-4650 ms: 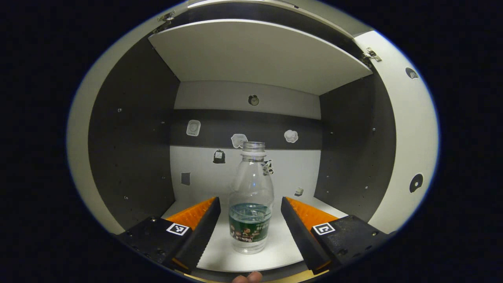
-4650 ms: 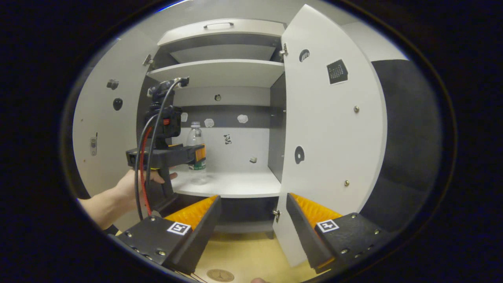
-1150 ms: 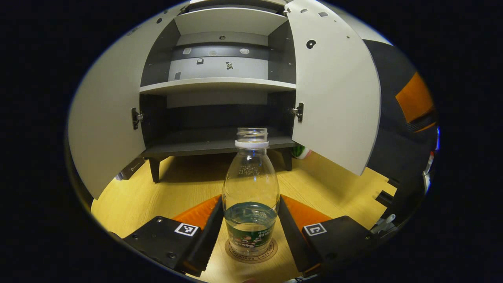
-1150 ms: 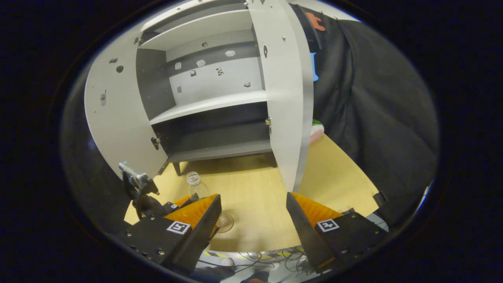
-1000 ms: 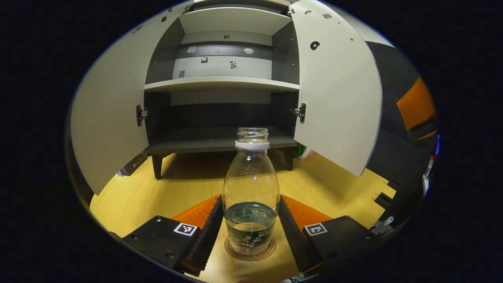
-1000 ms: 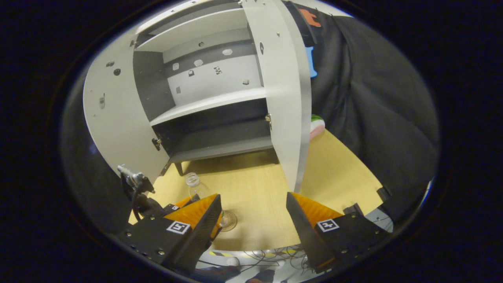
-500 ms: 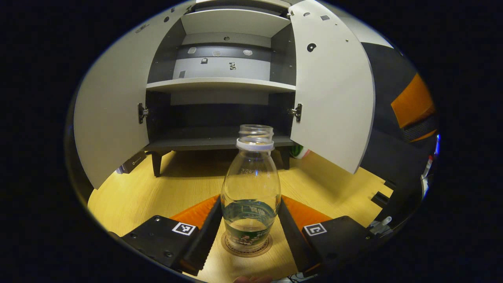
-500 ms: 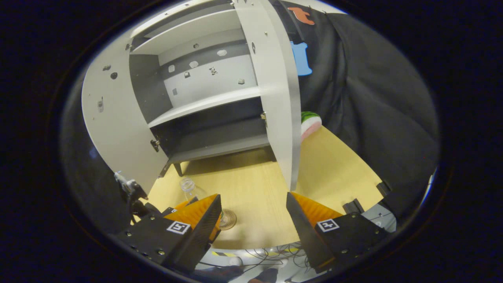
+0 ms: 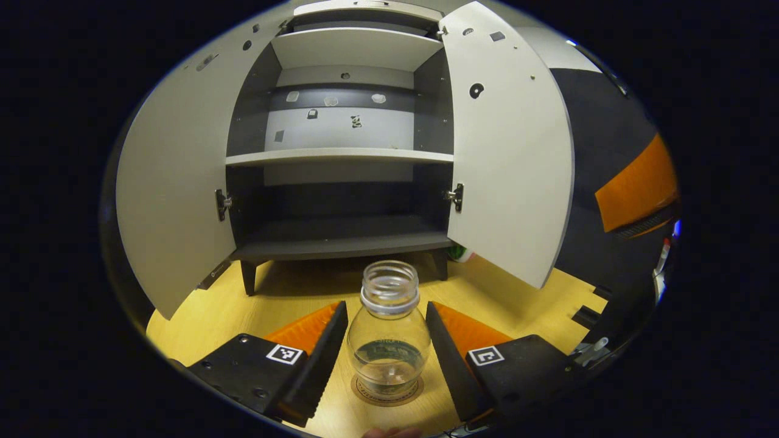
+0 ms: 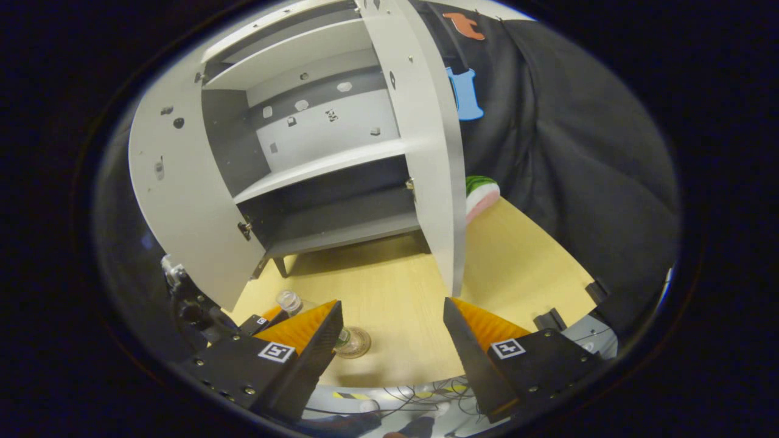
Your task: Grasp the bottle in the cabinet with the left hand and place it on the coaster, then close the right door with the right hand and the left door with the left hand.
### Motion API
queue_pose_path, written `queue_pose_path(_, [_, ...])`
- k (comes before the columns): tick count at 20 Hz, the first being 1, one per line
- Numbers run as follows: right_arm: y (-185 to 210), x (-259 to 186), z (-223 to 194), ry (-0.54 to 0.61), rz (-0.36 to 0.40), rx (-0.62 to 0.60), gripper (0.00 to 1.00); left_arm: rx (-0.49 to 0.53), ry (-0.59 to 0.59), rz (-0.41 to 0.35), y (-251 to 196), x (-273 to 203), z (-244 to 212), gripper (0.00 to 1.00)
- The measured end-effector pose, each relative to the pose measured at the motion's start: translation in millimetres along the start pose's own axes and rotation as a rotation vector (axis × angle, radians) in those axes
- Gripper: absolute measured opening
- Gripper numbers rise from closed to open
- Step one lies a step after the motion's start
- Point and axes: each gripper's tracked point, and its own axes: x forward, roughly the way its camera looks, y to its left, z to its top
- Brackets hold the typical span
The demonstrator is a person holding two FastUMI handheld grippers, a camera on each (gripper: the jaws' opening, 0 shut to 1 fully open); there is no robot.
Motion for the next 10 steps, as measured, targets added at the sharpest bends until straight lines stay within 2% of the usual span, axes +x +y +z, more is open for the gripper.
queue_pose_path(4, [-3,-5,16,-0.036,0.005,0.0,1.0,0.014,-0.022,-0.004,-4,-5,21,0.84])
queue_pose_path(10, [-20,-17,64,-0.153,-0.003,-0.002,1.0,0.043,-0.11,0.001,-7,-18,82,0.83])
